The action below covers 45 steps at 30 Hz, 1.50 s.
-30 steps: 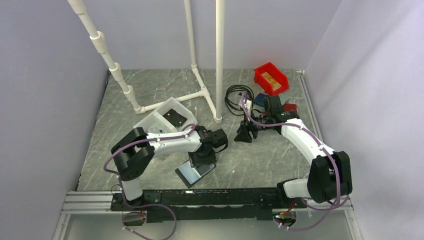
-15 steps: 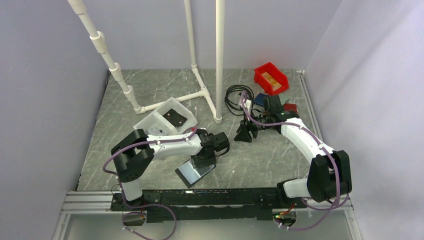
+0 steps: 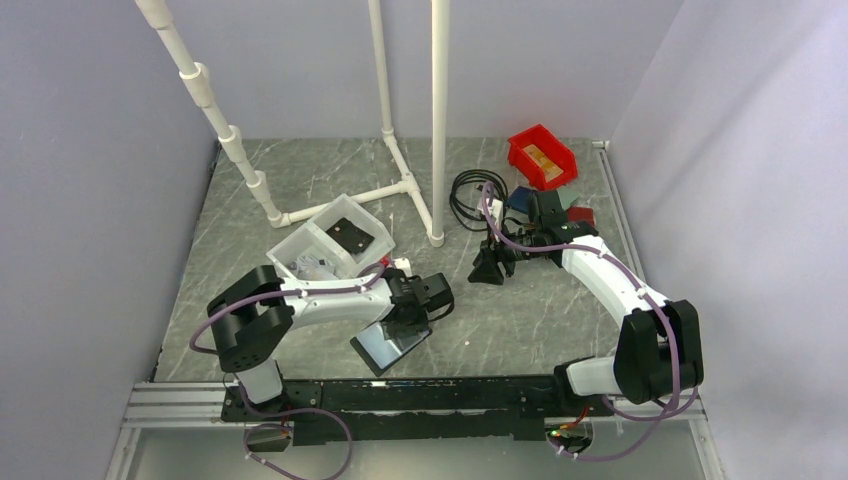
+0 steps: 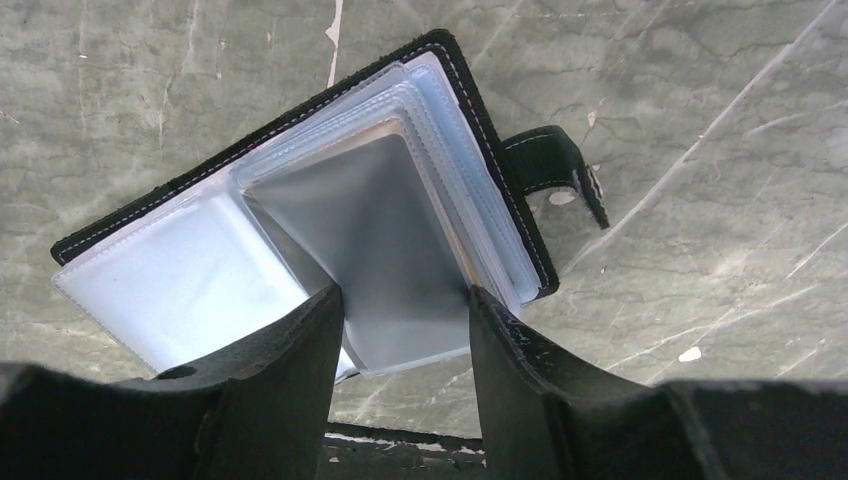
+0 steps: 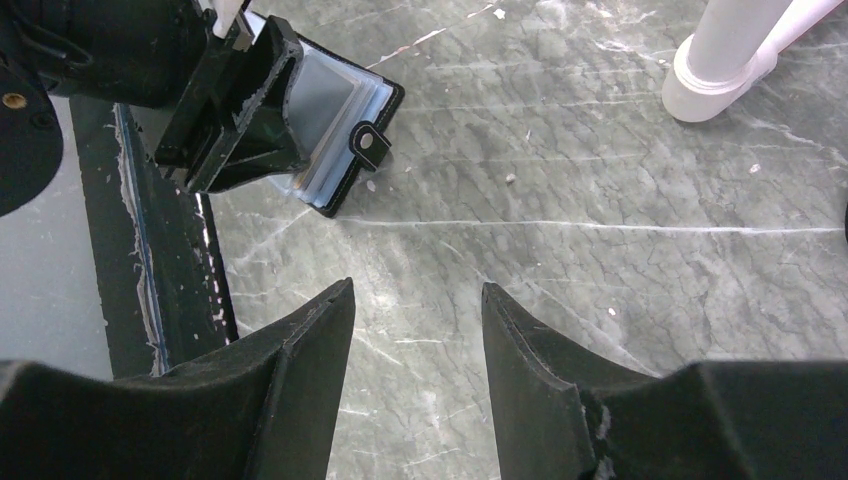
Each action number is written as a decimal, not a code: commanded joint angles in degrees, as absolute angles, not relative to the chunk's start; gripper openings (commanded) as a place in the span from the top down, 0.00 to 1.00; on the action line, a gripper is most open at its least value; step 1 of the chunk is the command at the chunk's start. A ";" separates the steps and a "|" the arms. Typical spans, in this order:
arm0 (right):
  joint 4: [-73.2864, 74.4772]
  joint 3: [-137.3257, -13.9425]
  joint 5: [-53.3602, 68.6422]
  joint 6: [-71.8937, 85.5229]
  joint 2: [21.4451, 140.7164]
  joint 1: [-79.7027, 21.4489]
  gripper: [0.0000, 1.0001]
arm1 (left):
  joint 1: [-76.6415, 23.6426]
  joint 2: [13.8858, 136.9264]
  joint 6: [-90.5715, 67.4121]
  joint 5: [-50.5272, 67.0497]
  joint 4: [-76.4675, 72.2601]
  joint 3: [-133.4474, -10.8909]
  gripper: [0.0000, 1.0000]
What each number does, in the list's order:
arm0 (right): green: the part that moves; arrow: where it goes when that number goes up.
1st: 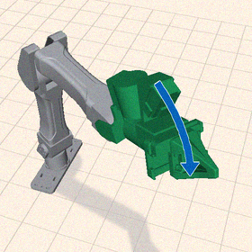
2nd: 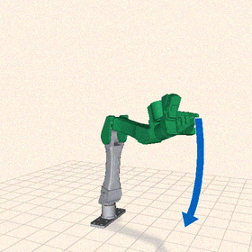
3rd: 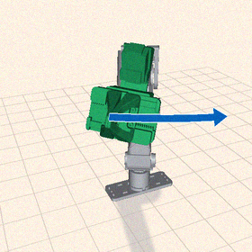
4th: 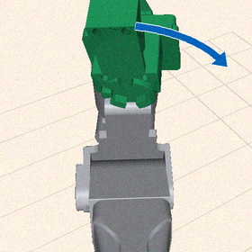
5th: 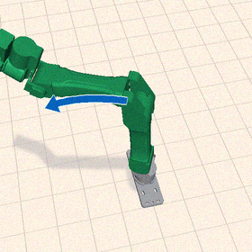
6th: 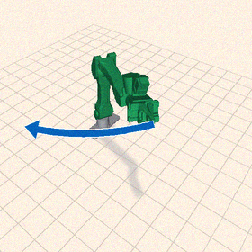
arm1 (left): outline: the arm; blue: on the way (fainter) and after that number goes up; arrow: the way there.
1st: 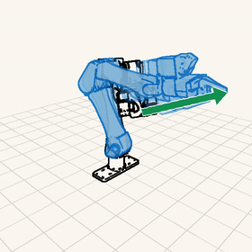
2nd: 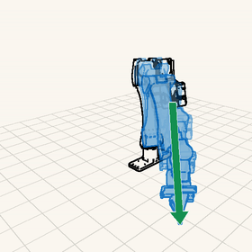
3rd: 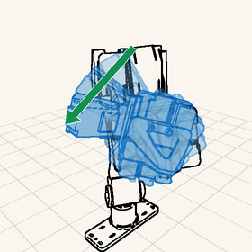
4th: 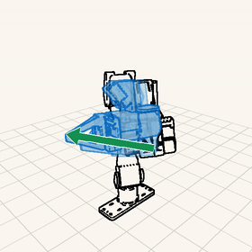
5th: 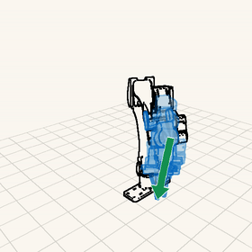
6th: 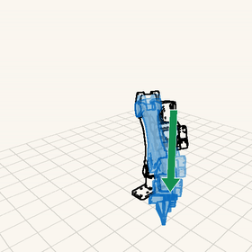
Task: Take the credit cards out of the card holder
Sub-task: Remove the credit card from the card holder.
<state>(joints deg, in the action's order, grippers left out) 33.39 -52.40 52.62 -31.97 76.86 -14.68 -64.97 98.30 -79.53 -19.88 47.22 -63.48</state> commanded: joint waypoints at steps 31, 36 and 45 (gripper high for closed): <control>34.09 -54.67 53.88 -33.94 76.68 -15.95 0.47 | -64.49 78.82 -68.17 -20.00 23.42 -39.72 0.55; 34.30 -54.67 53.94 -34.13 76.89 -16.21 0.47 | -64.06 78.69 -67.94 -19.56 23.83 -39.60 0.60; 34.84 -54.03 58.60 -34.14 78.55 -20.54 0.47 | -62.19 72.89 -66.53 -15.33 13.85 -31.62 0.70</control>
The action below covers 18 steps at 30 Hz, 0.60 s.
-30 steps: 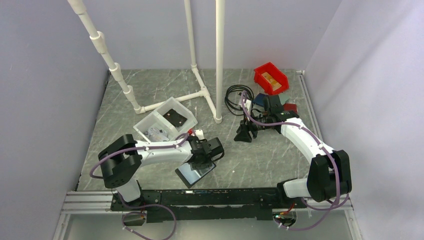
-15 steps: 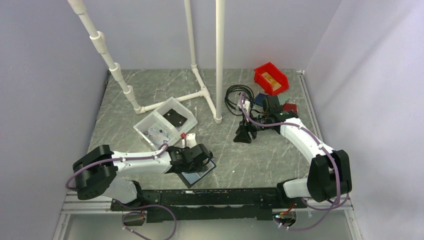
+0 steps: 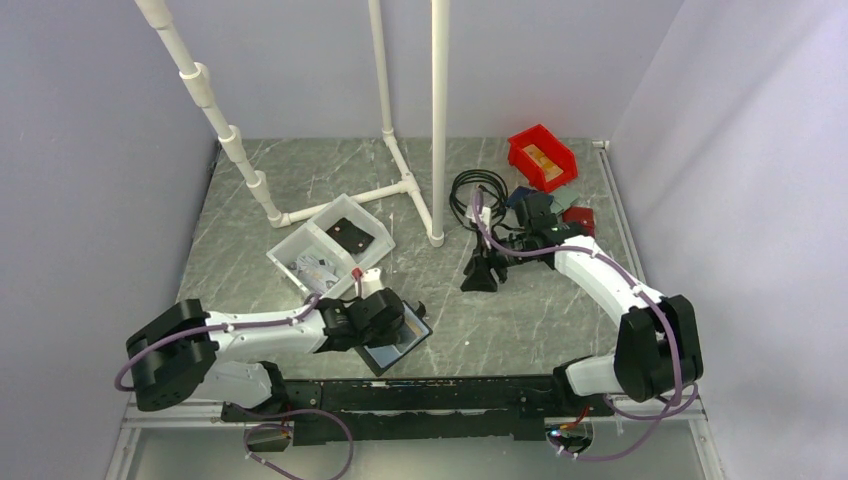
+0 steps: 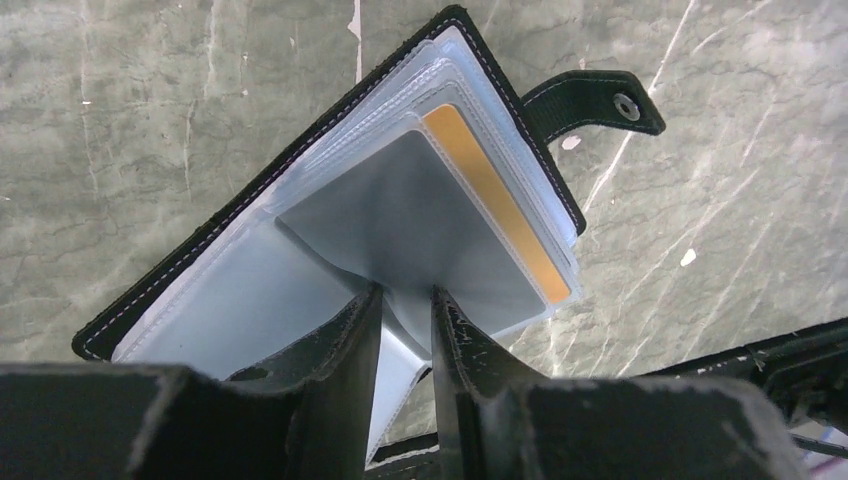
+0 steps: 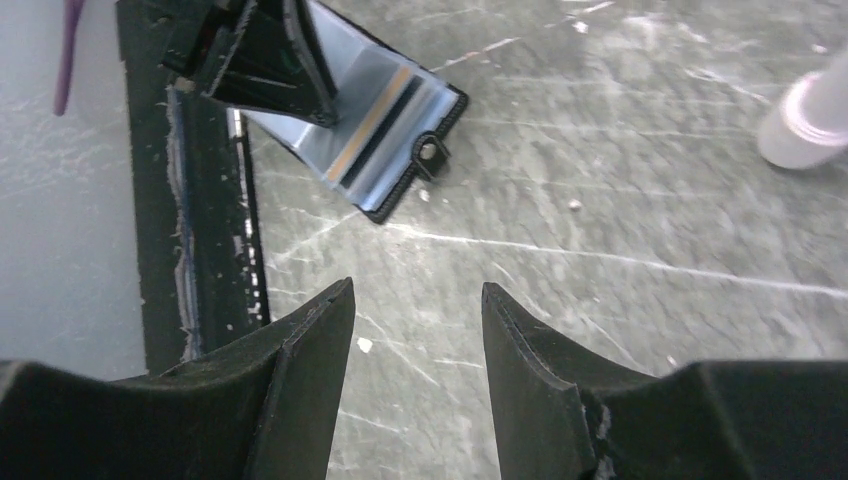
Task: Take the credit cards out of the card holder
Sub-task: Remove the credit card from the card holder.
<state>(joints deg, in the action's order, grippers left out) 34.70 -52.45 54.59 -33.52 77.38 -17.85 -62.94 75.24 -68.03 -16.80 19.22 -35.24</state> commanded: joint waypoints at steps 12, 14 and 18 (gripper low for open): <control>31.61 -57.48 62.20 -25.57 89.93 -36.21 0.74 | -60.38 67.26 -66.68 -13.21 6.89 -23.96 0.76; 33.03 -60.80 62.79 -24.57 93.53 -39.53 0.79 | -60.30 67.01 -66.59 -13.15 6.05 -23.46 0.76; 31.11 -63.58 58.67 -19.05 97.82 -44.46 0.81 | -60.28 65.82 -66.46 -13.22 5.45 -22.51 0.77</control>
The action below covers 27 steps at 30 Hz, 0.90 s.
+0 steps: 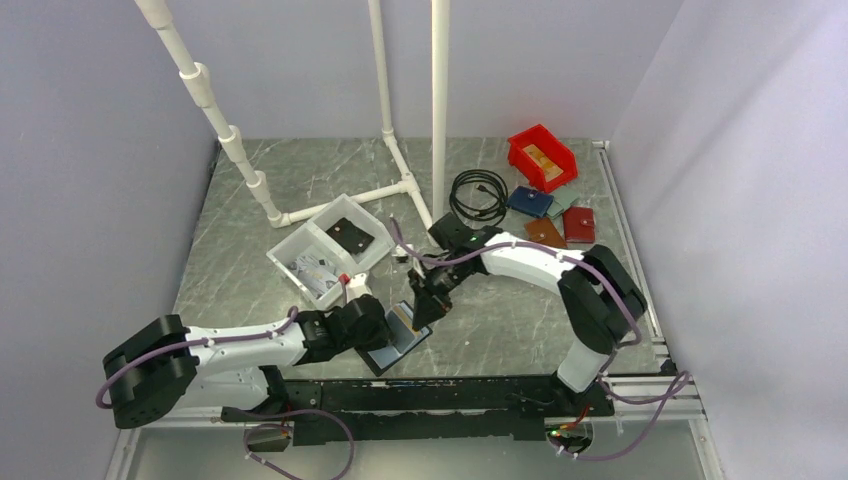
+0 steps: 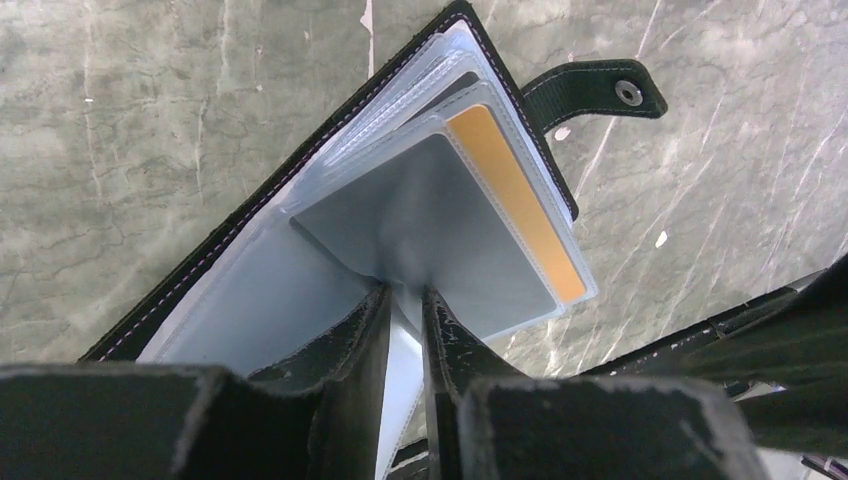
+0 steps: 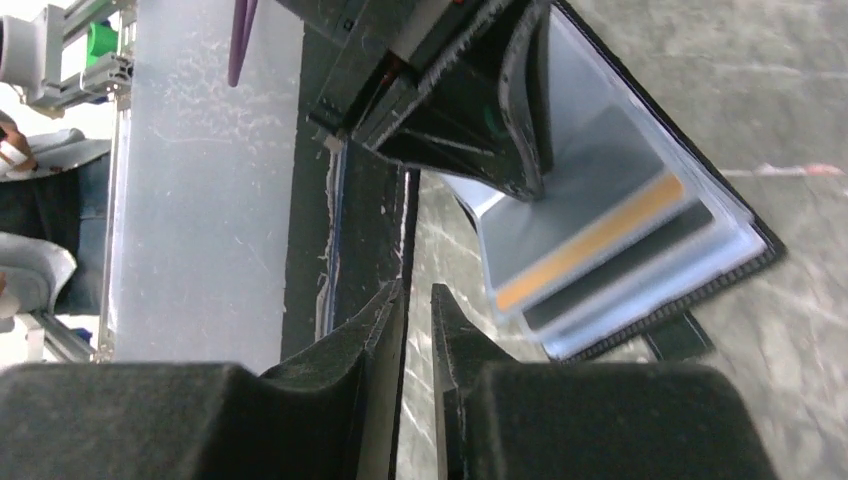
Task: Take the credit cards out of the card holder
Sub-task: Remove the credit card from the card holder.
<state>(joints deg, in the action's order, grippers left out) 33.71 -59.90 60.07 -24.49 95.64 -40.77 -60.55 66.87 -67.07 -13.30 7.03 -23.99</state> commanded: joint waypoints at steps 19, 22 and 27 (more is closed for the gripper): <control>29.08 -66.62 46.35 -12.78 106.23 -45.99 0.70 | -60.24 63.58 -66.44 -12.66 2.41 -18.97 0.77; 29.21 -66.60 45.28 -12.99 106.50 -46.26 0.67 | -60.22 62.86 -66.43 -12.68 2.59 -18.67 0.77; 30.27 -67.13 47.80 -13.89 107.41 -47.55 0.66 | -60.21 61.98 -66.23 -12.72 1.96 -18.20 0.76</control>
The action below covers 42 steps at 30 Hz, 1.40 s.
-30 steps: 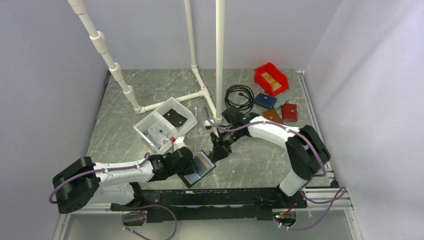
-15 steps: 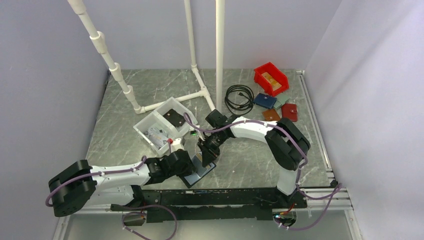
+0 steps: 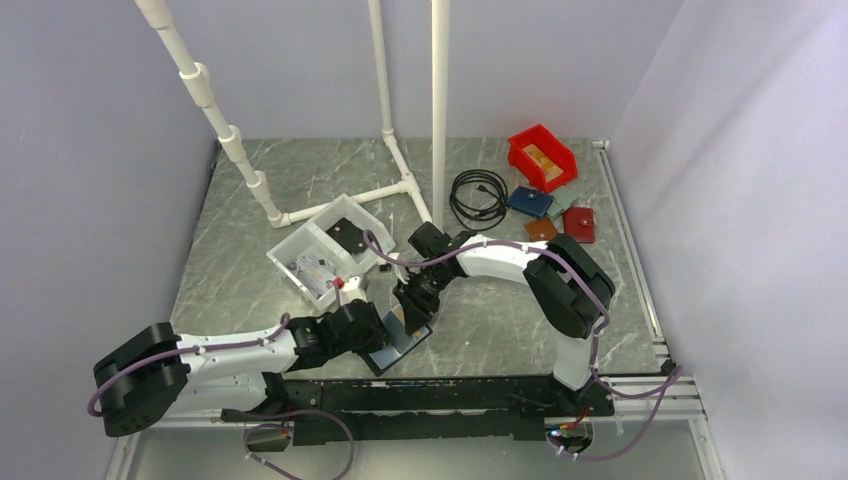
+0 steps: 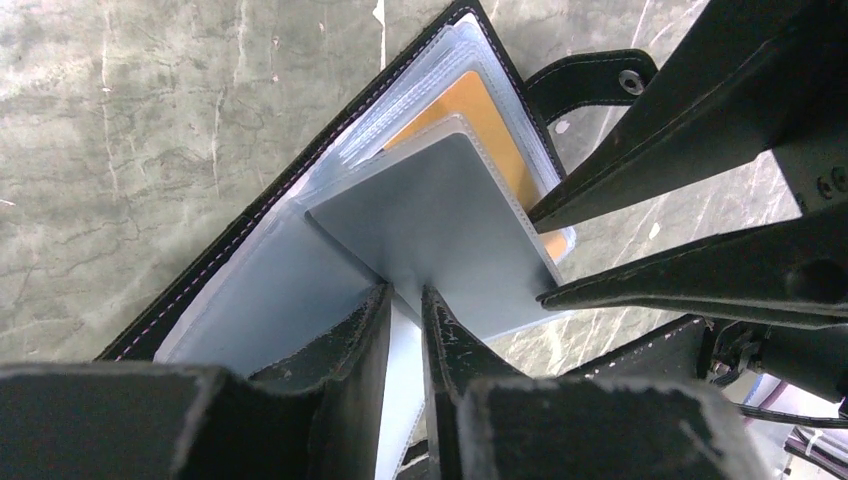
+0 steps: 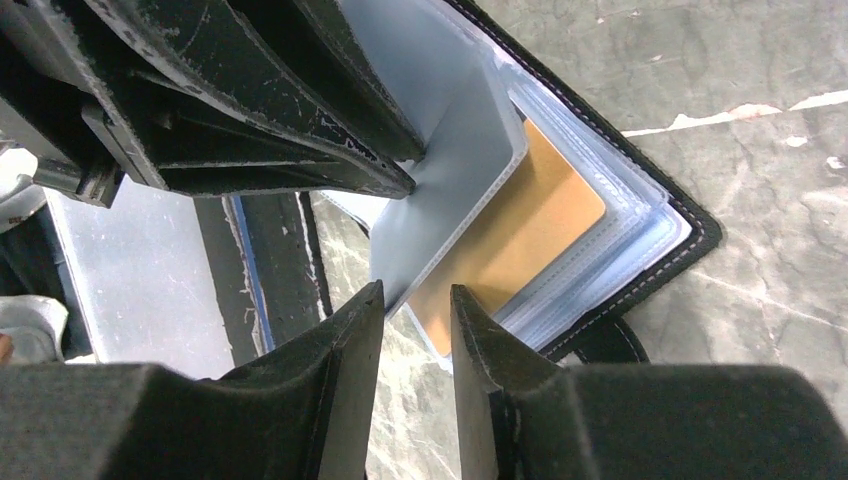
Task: Take the credit cards out of the card holder
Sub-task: Remove the credit card from the card holder.
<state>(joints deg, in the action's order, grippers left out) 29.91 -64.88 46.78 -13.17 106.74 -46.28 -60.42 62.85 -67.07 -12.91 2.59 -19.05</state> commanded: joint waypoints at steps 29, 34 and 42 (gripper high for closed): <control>34.96 -69.20 45.00 -18.77 102.42 -40.67 1.00 | -59.24 49.95 -65.64 -16.08 -10.14 -16.48 0.23; 36.54 -69.25 44.70 -20.93 100.93 -38.94 1.00 | -56.19 55.05 -66.10 -13.76 -19.31 -16.50 0.20; 38.66 -68.76 44.25 -23.33 100.15 -37.79 1.00 | -50.98 62.64 -66.28 -8.68 -28.00 -18.79 0.20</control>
<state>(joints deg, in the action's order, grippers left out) 37.67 -67.57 43.92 -21.06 103.18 -38.22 -52.45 60.16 -66.63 -11.40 -19.03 -16.43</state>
